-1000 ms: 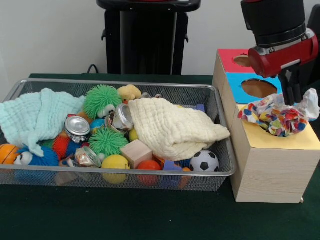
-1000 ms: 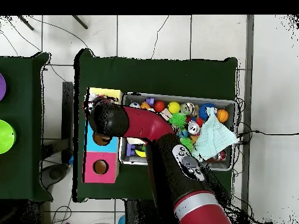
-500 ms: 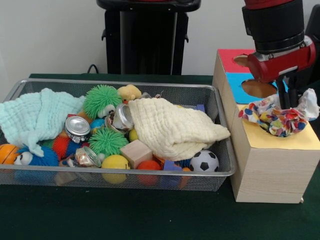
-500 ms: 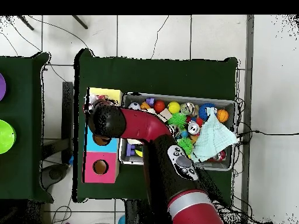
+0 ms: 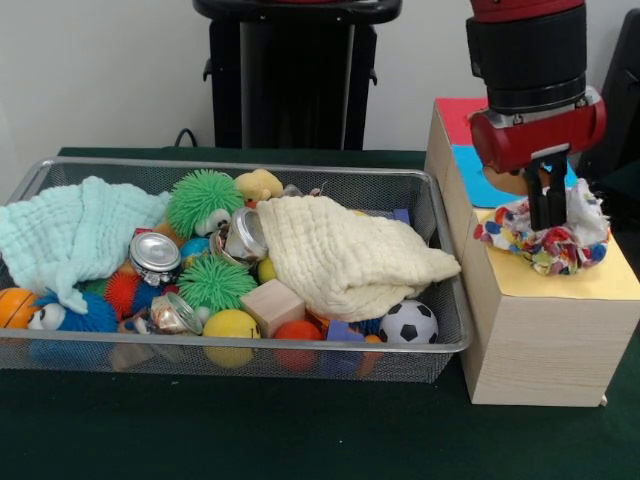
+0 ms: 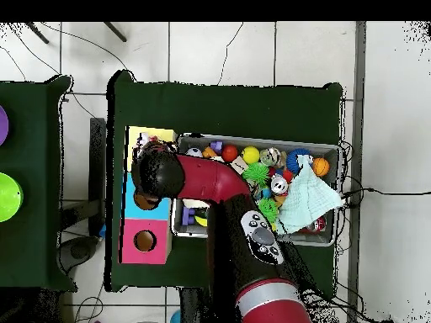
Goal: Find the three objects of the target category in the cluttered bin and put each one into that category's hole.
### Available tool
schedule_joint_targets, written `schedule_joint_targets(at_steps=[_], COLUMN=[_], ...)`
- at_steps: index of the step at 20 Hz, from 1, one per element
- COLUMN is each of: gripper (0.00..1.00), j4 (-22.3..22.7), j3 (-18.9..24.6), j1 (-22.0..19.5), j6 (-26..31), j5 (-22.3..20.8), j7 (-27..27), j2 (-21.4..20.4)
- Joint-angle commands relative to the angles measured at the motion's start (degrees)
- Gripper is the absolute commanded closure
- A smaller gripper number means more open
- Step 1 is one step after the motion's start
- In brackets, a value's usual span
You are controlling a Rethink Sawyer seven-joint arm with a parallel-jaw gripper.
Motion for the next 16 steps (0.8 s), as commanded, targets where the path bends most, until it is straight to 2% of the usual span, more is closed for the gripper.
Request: schedule_joint_targets(at_steps=[1,3,7,9,16], gripper=[1.0,1.0,1.0,1.0,1.0], j4=[-3.89,-4.08,-1.58,-1.19,-1.24], j3=[-3.38,-3.47,1.89,3.94,6.89], j1=[0.37,0.49,-3.4,-4.79,-6.82], j6=[3.9,2.9,0.18,-2.33,-2.26], j5=[-2.89,-3.12,-0.79,-1.25,-1.25], j7=[6.83,6.85,7.11,6.4,6.43], j2=[4.26,5.13,10.06,12.42,14.86])
